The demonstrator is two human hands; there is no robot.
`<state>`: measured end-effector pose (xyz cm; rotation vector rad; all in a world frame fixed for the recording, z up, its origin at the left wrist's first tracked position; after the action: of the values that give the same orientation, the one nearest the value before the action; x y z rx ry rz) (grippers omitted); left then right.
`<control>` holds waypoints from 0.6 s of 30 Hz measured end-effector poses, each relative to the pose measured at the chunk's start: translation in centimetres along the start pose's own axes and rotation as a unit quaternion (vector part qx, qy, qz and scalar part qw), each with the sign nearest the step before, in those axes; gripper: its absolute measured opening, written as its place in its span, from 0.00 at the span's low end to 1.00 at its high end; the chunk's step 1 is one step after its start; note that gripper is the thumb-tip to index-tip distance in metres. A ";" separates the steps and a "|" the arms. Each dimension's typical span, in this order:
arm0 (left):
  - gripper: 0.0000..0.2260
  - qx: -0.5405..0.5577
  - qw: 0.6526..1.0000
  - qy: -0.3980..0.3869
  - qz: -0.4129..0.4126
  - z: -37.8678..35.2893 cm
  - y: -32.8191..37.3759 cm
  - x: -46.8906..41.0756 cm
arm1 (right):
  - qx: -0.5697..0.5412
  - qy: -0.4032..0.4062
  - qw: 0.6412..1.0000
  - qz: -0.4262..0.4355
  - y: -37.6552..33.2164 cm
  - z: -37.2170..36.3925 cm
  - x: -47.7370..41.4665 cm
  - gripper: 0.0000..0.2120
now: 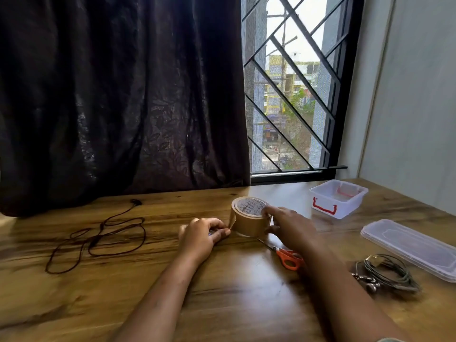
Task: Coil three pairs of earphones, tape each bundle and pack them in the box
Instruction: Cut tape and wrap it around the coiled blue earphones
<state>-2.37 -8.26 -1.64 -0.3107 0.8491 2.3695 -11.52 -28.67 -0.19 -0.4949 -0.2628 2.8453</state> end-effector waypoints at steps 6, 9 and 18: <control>0.10 0.019 0.999 -0.034 -0.006 0.0 -0.3 0.0 | 0.045 0.007 0.999 -0.026 -1.0 0.3 0.7 0.14; 0.06 0.063 0.997 -0.049 -0.013 0.3 -0.1 0.2 | 0.050 -0.003 0.998 -0.031 -1.4 0.3 1.0 0.15; 0.08 0.059 0.994 -0.087 -0.031 0.3 0.2 0.3 | 0.041 -0.094 0.990 -0.099 -1.5 3.0 2.2 0.25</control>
<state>-2.69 -8.05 -1.45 -0.0794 0.8786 2.2399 -14.25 -27.08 2.25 -0.1726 -0.2134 2.6951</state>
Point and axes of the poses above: each hand's wrist, its own x-axis away from the middle knuckle, its own z-axis out of the back of the hand, y = z × x, the point moved 2 cm from there along -x, towards the middle knuckle, and after that the axes turned 2 degrees about -y, right-handed, at the moved point
